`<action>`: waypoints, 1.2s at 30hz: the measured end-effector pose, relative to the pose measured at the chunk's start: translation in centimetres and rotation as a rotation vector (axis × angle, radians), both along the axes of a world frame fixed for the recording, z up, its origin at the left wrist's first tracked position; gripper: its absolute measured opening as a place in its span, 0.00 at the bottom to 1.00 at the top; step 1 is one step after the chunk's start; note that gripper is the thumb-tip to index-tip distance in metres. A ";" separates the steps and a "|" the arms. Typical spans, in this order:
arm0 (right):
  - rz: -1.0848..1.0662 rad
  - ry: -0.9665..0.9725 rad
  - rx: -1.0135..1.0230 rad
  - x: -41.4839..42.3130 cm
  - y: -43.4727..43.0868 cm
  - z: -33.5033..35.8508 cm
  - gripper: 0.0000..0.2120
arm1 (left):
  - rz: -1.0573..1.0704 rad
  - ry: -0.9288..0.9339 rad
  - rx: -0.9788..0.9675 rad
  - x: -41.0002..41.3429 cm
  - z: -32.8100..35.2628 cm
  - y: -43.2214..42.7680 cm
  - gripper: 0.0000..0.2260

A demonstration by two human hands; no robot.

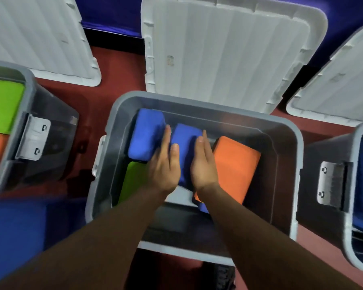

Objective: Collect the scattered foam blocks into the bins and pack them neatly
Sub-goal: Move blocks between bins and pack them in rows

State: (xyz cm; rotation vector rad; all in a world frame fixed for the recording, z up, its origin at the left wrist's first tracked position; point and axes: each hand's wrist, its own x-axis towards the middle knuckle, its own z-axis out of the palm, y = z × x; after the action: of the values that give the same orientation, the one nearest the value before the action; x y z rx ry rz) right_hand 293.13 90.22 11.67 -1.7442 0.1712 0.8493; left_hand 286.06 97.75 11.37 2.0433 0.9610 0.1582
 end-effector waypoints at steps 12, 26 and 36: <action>0.097 -0.027 -0.068 0.3 2.6 -6.2 0.26 | -0.252 0.284 0.782 -1.2 -5.4 3.6 0.23; 0.079 -0.131 -0.202 -0.8 6.0 -6.2 0.31 | -0.348 0.130 0.575 -2.5 -6.0 7.2 0.27; 0.019 -0.326 -0.041 -3.3 4.3 -5.5 0.22 | -0.331 0.077 0.578 -2.7 -6.2 7.3 0.27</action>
State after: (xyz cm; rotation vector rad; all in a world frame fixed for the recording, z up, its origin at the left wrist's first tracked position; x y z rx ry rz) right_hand 289.81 94.50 6.22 -1.8989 -0.0456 0.5674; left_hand 283.40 105.06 5.21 2.7256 0.6507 0.1958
